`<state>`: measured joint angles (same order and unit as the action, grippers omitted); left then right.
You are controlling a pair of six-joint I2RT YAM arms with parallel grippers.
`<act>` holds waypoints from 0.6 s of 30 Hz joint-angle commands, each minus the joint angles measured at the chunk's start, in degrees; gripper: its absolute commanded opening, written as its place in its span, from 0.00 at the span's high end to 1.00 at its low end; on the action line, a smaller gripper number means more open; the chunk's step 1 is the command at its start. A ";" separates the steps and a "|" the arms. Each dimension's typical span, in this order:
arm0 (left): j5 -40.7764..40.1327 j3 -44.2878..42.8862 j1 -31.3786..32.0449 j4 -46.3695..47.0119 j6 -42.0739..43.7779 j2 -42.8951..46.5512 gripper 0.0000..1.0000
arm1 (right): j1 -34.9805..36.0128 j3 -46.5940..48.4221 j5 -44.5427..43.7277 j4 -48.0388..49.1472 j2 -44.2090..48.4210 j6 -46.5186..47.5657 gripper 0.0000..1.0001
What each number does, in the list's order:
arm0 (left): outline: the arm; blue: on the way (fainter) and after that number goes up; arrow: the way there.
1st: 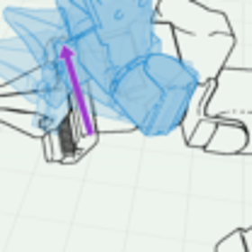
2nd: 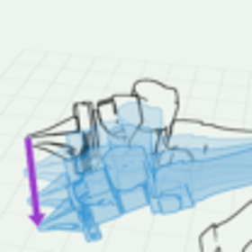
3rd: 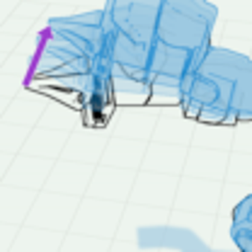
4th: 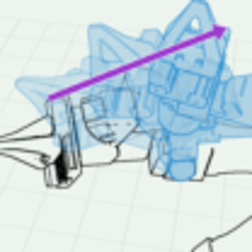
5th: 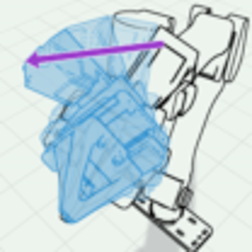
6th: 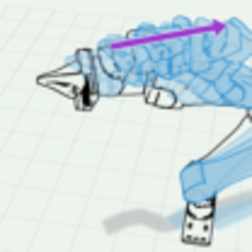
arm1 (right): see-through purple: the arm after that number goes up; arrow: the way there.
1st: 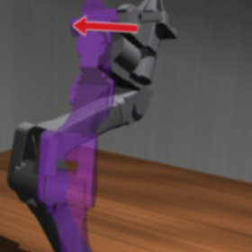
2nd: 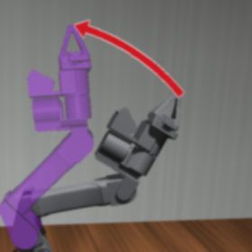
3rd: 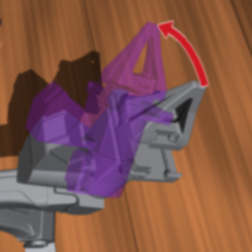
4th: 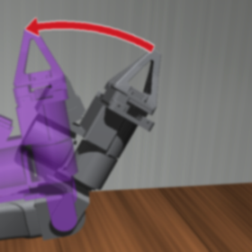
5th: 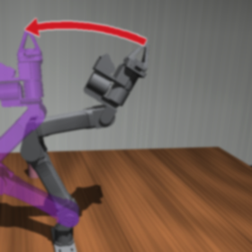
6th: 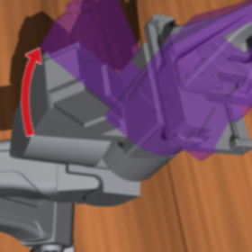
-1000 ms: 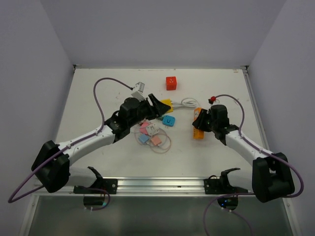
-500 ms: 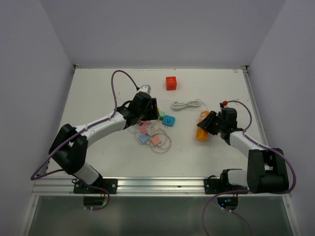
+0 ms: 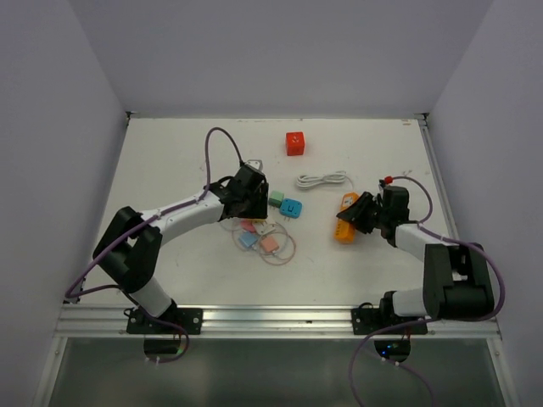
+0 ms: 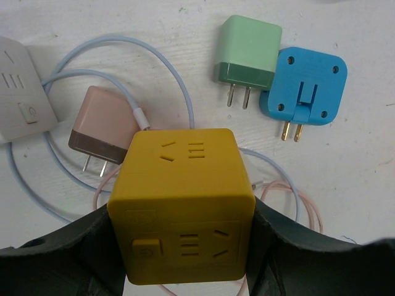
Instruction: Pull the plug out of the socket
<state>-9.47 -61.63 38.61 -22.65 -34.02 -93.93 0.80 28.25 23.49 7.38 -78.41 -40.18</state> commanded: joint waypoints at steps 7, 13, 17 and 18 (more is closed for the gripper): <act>-0.72 -2.27 -0.20 -1.87 1.94 3.49 0.32 | -2.47 -0.30 -1.95 -1.13 -1.48 -1.65 0.46; -2.39 -2.36 -0.20 -2.04 1.59 7.35 0.12 | -2.64 1.54 -8.27 -9.82 5.00 -0.43 0.16; -4.14 -2.62 -0.20 -2.30 1.15 11.65 0.01 | -2.64 4.09 -13.89 -19.56 12.57 0.90 0.01; -4.41 -2.80 -0.20 -2.57 1.06 12.36 0.00 | -2.64 5.40 -16.08 -21.25 14.15 1.07 0.01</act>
<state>-11.38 -61.69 38.61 -24.99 -33.36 -85.78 -1.58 29.02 14.76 -5.37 -69.63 -40.56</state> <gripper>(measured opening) 0.990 0.982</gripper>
